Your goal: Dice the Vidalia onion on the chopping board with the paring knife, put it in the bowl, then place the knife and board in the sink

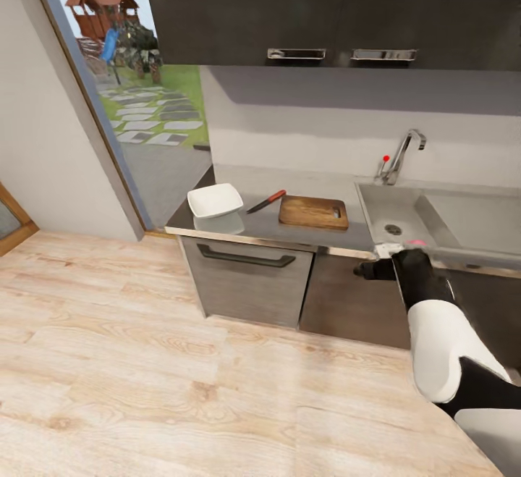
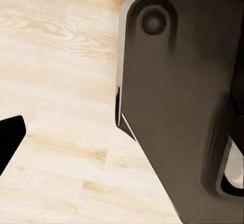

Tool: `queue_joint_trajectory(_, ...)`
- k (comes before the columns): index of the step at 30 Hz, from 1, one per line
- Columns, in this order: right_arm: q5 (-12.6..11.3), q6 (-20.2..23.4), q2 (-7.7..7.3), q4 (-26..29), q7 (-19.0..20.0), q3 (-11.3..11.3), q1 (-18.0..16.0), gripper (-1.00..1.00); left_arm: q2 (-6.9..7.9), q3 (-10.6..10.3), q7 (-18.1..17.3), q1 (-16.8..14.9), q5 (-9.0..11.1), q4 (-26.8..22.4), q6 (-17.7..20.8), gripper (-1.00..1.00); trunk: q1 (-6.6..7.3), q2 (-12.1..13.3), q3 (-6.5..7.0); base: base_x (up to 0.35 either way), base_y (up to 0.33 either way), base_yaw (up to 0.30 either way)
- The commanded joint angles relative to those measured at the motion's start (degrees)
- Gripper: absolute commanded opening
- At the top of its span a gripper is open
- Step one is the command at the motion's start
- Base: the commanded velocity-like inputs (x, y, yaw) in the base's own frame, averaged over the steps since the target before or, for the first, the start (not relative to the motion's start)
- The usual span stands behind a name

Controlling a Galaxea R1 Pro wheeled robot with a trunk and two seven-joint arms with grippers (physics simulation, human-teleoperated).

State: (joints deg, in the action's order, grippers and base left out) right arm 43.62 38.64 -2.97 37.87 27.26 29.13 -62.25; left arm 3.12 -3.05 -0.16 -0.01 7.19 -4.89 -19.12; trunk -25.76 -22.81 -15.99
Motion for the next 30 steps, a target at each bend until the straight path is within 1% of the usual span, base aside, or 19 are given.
queue_joint_trajectory(1,0.5,-1.0,-0.20,-1.5,-0.2,0.3,-0.1,1.00,0.06,-0.4,0.0,0.0,0.5,-0.4,-0.1,1.00,-0.03,-0.1,-0.09,-0.006,0.000,0.000)
queue_joint_trajectory(3,0.4,-5.1,-0.86,-6.0,-2.7,0.7,-0.1,1.00,0.16,-0.4,0.0,0.0,0.5,-1.5,-0.1,1.00,-0.03,-0.1,-0.09,-0.002,0.000,0.000)
queue_joint_trajectory(9,0.4,-9.3,-1.76,-13.1,-4.8,0.9,0.1,1.00,0.14,-0.3,-0.1,0.0,0.5,-3.0,-0.1,1.00,-0.03,-0.1,-0.09,0.000,0.000,0.000)
queue_joint_trajectory(10,0.4,-10.8,-1.82,-14.3,-5.3,0.9,0.2,1.00,0.13,-0.3,-0.1,0.0,0.5,-3.6,-0.1,1.00,-0.03,-0.1,-0.09,0.000,0.000,0.000)
queue_joint_trajectory(11,0.4,-13.6,-1.88,-16.1,-6.3,0.9,0.2,1.00,0.13,-0.3,-0.1,0.0,0.5,-4.5,-0.1,1.00,-0.03,-0.1,-0.09,0.000,0.000,0.000)
queue_joint_trajectory(15,0.3,-19.0,-2.14,-20.8,-9.1,0.9,0.7,1.00,0.13,-0.3,0.0,0.0,0.5,-6.1,-0.1,1.00,-0.03,-0.1,-0.09,0.000,0.000,0.000)
queue_joint_trajectory(17,0.0,-24.3,-2.66,-25.8,-10.6,0.9,3.1,1.00,0.13,-0.3,0.1,0.0,0.5,-7.4,0.0,1.00,-0.03,-0.1,-0.09,0.000,0.000,0.000)
queue_joint_trajectory(18,-0.2,-25.8,-2.73,-26.8,-10.7,0.9,3.8,1.00,0.13,-0.3,0.1,0.0,0.5,-7.7,0.0,1.00,-0.03,-0.1,-0.09,0.000,0.000,0.000)
queue_joint_trajectory(19,-0.8,-29.0,-2.83,-28.6,-11.1,0.9,5.3,1.00,0.11,-0.3,0.1,0.0,0.5,-8.2,0.1,1.00,-0.03,-0.1,-0.09,0.000,0.000,0.000)
queue_joint_trajectory(20,-1.3,-30.8,-2.86,-29.4,-11.3,0.9,6.1,1.00,0.10,-0.3,0.1,0.0,0.5,-8.3,0.1,1.00,-0.03,-0.1,-0.09,0.000,0.000,0.000)
queue_joint_trajectory(21,-2.4,-34.3,-2.92,-30.9,-11.9,0.9,7.8,1.00,0.08,-0.3,0.1,0.0,0.5,-8.6,0.1,1.00,-0.03,-0.1,-0.09,0.000,0.000,0.000)
queue_joint_trajectory(22,-3.0,-36.0,-2.93,-31.5,-12.3,0.9,8.7,1.00,0.07,-0.3,0.1,0.0,0.5,-8.7,0.1,1.00,-0.03,-0.1,-0.09,0.000,0.000,0.000)
queue_joint_trajectory(23,-4.3,-39.0,-2.96,-32.7,-13.1,0.9,10.4,1.00,0.04,-0.3,0.1,0.0,0.5,-8.8,0.1,1.00,-0.03,-0.1,-0.09,0.000,0.000,0.000)
queue_joint_trajectory(24,-4.9,-40.4,-2.97,-33.3,-13.5,0.9,11.3,1.00,0.02,-0.3,0.1,0.0,0.5,-8.9,0.1,1.00,-0.03,-0.1,-0.09,0.000,0.000,0.000)
queue_joint_trajectory(25,-5.9,-42.9,-2.98,-34.4,-14.2,0.9,13.1,1.00,0.00,-0.3,0.2,0.0,0.5,-9.0,0.1,1.00,-0.03,-0.1,-0.09,0.000,0.000,0.000)
queue_joint_trajectory(27,-6.7,-45.3,-2.98,-35.2,-14.7,0.9,15.0,1.00,-0.04,-0.3,0.2,0.0,0.5,-9.0,0.1,1.00,-0.03,-0.1,-0.09,0.000,0.000,0.000)
queue_joint_trajectory(28,-7.2,-47.9,-2.96,-35.7,-15.1,0.9,17.0,1.00,-0.09,-0.3,0.2,0.0,0.5,-9.0,0.1,1.00,-0.03,-0.1,-0.09,0.000,0.000,0.000)
queue_joint_trajectory(29,-7.4,-49.4,-2.95,-35.8,-15.2,0.9,18.2,1.00,-0.12,-0.3,0.2,0.0,0.5,-9.0,0.1,1.00,-0.03,-0.1,-0.09,0.000,0.000,0.000)
queue_joint_trajectory(30,-7.6,-52.6,-2.89,-36.1,-15.4,0.8,20.6,1.00,-0.19,-0.3,0.2,0.0,0.5,-9.1,0.1,1.00,-0.03,-0.1,-0.09,0.000,0.000,0.000)
